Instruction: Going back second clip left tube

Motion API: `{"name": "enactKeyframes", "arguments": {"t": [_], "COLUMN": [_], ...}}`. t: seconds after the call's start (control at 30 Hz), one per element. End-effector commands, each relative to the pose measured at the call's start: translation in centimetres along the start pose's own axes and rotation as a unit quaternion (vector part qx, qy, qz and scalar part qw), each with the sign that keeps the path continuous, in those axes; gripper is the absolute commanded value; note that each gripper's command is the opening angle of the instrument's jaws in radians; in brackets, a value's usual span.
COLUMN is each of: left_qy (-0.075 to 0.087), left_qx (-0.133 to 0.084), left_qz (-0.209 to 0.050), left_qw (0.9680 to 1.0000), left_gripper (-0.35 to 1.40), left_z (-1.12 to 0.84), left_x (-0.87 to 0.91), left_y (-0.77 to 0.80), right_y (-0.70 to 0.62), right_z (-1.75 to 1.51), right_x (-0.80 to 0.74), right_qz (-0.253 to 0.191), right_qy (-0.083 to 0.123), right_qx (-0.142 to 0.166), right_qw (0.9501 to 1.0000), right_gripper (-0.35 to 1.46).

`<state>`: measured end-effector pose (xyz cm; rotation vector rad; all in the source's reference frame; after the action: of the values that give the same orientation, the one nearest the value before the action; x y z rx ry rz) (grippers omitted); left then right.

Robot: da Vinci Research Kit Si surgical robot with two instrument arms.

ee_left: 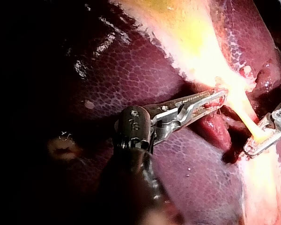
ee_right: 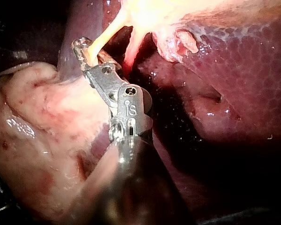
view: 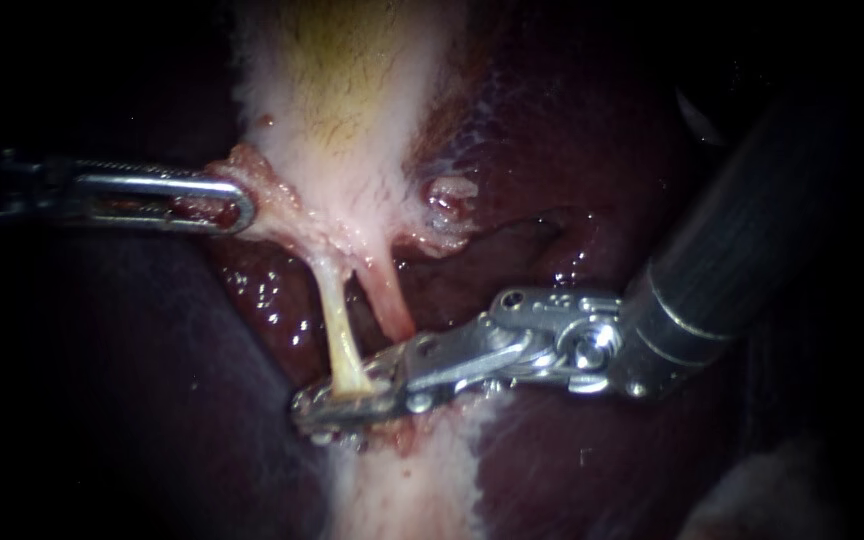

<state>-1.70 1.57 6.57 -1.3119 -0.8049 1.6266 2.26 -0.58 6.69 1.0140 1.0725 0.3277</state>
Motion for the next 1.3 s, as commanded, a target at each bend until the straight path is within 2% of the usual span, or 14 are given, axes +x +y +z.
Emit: {"name": "enactKeyframes", "arguments": {"t": [0.03, 0.13, 0.2, 0.23, 0.33, 0.47, 0.63, 0.77, 0.93, 1.13, 1.3], "left_qy": [0.000, 0.000, 0.000, 0.000, 0.000, 0.000, 0.000, 0.000, 0.000, 0.000, 0.000], "left_qx": [0.000, 0.000, 0.000, 0.000, 0.000, 0.000, 0.000, 0.000, 0.000, 0.001, 0.000], "left_qz": [0.001, 0.001, 0.001, 0.001, 0.001, 0.001, 0.001, 0.001, 0.002, 0.002, 0.002], "left_qw": [1.0000, 1.0000, 1.0000, 1.0000, 1.0000, 1.0000, 1.0000, 1.0000, 1.0000, 1.0000, 1.0000], "left_gripper": [-0.35, -0.35, -0.35, -0.35, -0.35, -0.35, -0.35, -0.35, -0.35, -0.35, -0.35], "left_z": [0.00, 0.00, 0.00, 0.00, 0.00, 0.00, 0.01, 0.01, 0.01, 0.01, 0.00], "left_x": [0.00, 0.00, 0.00, 0.00, 0.00, -0.01, -0.01, -0.01, -0.02, -0.02, -0.02], "left_y": [0.00, 0.00, 0.00, 0.00, 0.00, 0.01, 0.01, 0.01, 0.01, 0.01, 0.01], "right_y": [0.00, 0.00, 0.01, 0.02, 0.06, 0.08, 0.10, 0.15, 0.22, 0.23, 0.14], "right_z": [0.00, 0.00, 0.01, 0.01, 0.01, 0.04, 0.06, 0.05, -0.01, -0.10, -0.26], "right_x": [0.00, 0.00, 0.00, 0.01, 0.01, 0.03, 0.03, 0.03, 0.02, -0.02, -0.07], "right_qz": [0.000, -0.006, -0.041, -0.050, -0.072, -0.089, -0.111, -0.131, -0.152, -0.176, -0.205], "right_qy": [0.000, 0.005, 0.008, 0.011, 0.014, 0.019, 0.024, 0.032, 0.021, 0.018, 0.013], "right_qx": [0.000, -0.013, -0.022, -0.028, -0.039, -0.054, -0.068, -0.127, -0.150, -0.158, -0.154], "right_qw": [1.0000, 0.9999, 0.9989, 0.9983, 0.9965, 0.9943, 0.9912, 0.9828, 0.9767, 0.9714, 0.9664], "right_gripper": [-0.35, -0.35, -0.16, -0.01, 0.26, 0.42, 0.46, 0.49, 0.50, 0.50, 0.50]}}
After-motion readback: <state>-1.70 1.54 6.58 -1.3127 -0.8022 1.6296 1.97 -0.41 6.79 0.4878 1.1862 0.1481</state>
